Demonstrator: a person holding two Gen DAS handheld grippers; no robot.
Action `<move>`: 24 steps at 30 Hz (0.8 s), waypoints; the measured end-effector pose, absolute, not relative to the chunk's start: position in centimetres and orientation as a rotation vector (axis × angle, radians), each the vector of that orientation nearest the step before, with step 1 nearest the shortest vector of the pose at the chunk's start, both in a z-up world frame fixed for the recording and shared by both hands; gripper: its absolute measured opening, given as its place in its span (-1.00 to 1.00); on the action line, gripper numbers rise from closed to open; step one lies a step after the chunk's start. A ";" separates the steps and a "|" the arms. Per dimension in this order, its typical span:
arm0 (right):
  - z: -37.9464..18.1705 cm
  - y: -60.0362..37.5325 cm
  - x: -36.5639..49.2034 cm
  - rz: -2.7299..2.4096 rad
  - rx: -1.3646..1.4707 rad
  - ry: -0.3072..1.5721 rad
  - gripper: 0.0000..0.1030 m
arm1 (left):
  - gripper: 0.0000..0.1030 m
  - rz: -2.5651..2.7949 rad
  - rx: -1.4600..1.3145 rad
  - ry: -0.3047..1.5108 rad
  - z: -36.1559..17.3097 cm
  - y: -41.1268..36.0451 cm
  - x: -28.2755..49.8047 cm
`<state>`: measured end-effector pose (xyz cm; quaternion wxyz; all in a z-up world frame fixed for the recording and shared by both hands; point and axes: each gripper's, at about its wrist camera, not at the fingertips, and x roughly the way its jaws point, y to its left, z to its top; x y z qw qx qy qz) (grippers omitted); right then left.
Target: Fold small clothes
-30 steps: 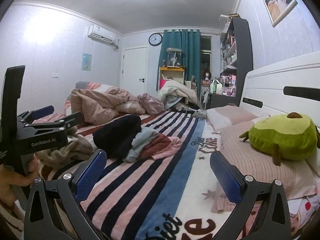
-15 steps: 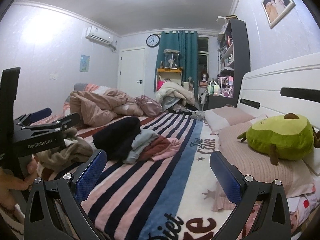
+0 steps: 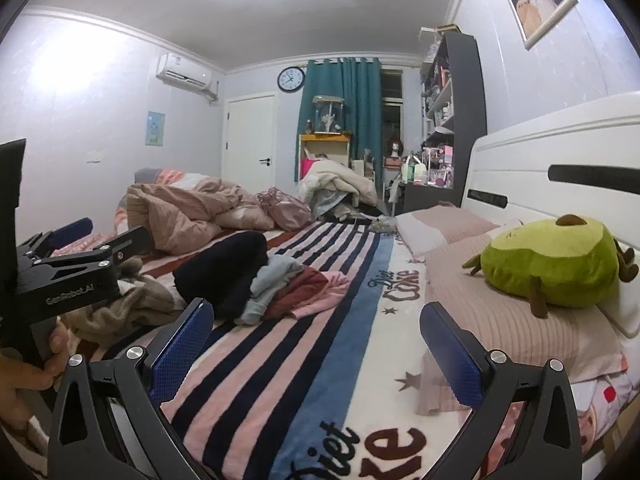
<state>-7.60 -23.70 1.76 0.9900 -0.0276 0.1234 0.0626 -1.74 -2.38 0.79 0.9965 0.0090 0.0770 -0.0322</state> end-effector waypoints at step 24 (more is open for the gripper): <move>2.4 -25.7 -8.3 0.093 -0.046 0.241 1.00 | 0.98 -0.081 0.052 0.126 1.0 -3.3 -3.1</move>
